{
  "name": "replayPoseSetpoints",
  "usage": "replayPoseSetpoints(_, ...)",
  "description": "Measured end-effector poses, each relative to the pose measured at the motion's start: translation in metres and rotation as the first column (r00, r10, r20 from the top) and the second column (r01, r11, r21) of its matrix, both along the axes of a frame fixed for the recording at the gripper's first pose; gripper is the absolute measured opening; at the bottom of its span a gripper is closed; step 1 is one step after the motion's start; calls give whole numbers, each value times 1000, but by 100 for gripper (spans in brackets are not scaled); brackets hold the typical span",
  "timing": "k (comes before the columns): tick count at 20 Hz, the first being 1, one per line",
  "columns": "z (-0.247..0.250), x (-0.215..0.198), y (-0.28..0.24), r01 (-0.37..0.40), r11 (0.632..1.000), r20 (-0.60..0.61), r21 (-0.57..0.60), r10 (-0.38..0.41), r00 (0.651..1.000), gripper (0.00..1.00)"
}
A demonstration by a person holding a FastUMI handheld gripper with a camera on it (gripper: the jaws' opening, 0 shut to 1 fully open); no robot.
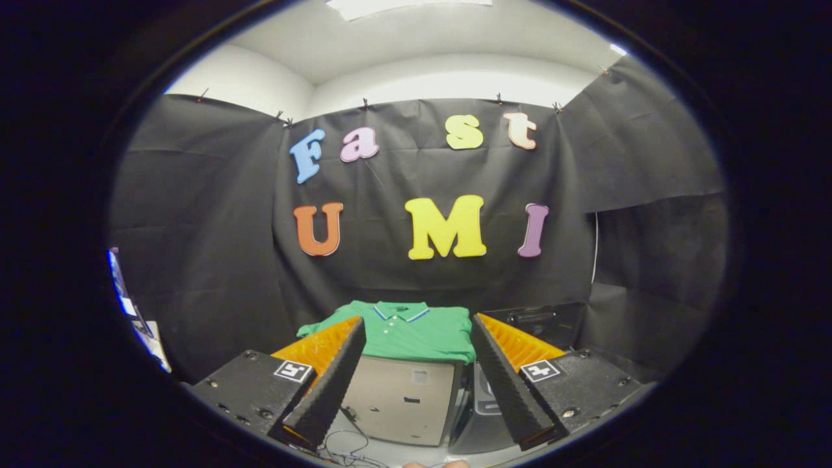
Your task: Put the clothes into the washing machine and then close the washing machine lid.
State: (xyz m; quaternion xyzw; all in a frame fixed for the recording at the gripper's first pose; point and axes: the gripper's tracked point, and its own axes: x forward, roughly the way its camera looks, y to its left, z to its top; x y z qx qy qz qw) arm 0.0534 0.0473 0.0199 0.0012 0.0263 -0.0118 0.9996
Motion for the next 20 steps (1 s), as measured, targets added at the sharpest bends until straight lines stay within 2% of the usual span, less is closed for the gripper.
replayPoseSetpoints(7, 44, 59, 41, -69, 997, -1, 14, 69, 998, 100)
replayPoseSetpoints(13, 42, 143, 75, -176, 984, -114, 4, 175, 978, 100)
replayPoseSetpoints(15, 30, 180, 80, -198, 980, -168, 7, 196, 966, 100)
replayPoseSetpoints(20, -7, 263, 88, -238, 970, -363, 54, 241, 900, 100)
